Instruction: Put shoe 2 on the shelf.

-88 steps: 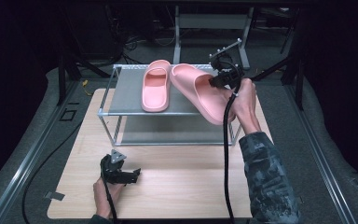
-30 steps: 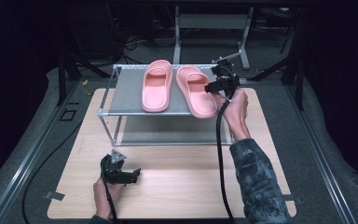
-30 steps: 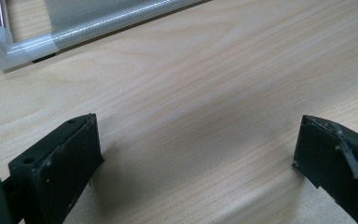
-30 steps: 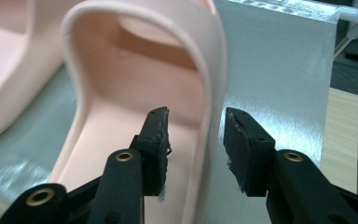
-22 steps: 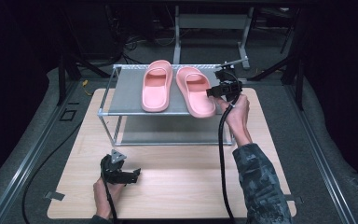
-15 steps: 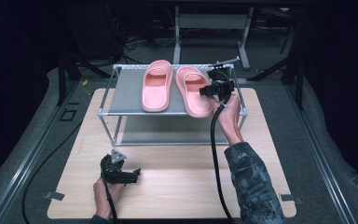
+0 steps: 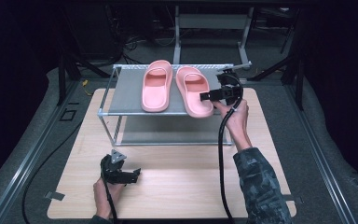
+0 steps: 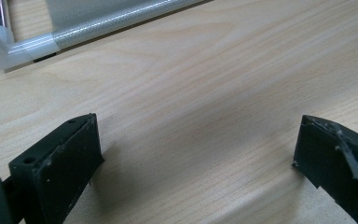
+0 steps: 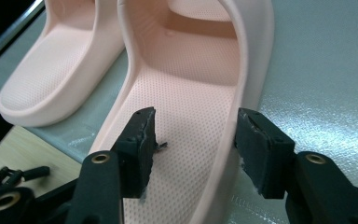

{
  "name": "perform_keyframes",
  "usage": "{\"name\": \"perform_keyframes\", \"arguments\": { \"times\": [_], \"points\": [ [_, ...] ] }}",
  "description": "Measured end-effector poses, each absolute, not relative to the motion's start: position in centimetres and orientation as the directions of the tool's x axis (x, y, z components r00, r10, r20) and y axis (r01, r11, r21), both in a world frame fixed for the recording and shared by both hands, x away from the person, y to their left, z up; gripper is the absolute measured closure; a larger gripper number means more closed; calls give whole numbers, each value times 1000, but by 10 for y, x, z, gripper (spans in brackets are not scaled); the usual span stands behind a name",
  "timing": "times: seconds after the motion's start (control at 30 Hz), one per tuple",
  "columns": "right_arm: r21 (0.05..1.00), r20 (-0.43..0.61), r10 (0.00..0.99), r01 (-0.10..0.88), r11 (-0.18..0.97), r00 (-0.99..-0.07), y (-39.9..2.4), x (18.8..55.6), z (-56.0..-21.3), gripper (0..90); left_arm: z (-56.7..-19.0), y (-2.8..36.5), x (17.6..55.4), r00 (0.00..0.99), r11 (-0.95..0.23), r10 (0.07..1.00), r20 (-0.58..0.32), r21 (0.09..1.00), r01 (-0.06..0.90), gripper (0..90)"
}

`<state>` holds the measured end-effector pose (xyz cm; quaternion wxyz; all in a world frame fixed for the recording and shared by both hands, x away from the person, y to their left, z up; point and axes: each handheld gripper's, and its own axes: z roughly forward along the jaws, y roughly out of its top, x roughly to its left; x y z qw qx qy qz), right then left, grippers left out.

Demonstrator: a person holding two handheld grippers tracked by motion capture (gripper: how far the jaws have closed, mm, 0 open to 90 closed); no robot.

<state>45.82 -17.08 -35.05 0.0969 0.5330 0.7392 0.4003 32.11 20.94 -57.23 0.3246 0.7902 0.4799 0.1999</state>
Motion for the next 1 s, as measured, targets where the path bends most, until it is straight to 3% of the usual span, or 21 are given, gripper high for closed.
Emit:
{"name": "perform_keyframes", "arguments": {
  "times": [0.17,0.33,0.63,0.83,1.0],
  "points": [
    [720,327,848,691,62,-417,-165,455,-355,519,-572,209,321,460,-328,888,3,705,629,4],
    [746,285,868,663,66,-407,-146,458,-358,517,-572,209,321,459,-328,889,5,706,628,4],
    [757,306,875,653,14,-375,-126,469,-364,542,-572,209,321,459,-328,889,5,706,628,4],
    [756,271,878,652,59,-394,-126,466,-361,476,-572,209,321,459,-327,889,4,706,628,4],
    [766,171,871,618,177,-461,-137,443,-355,345,-572,209,321,459,-328,888,5,706,628,4]
  ]
}}
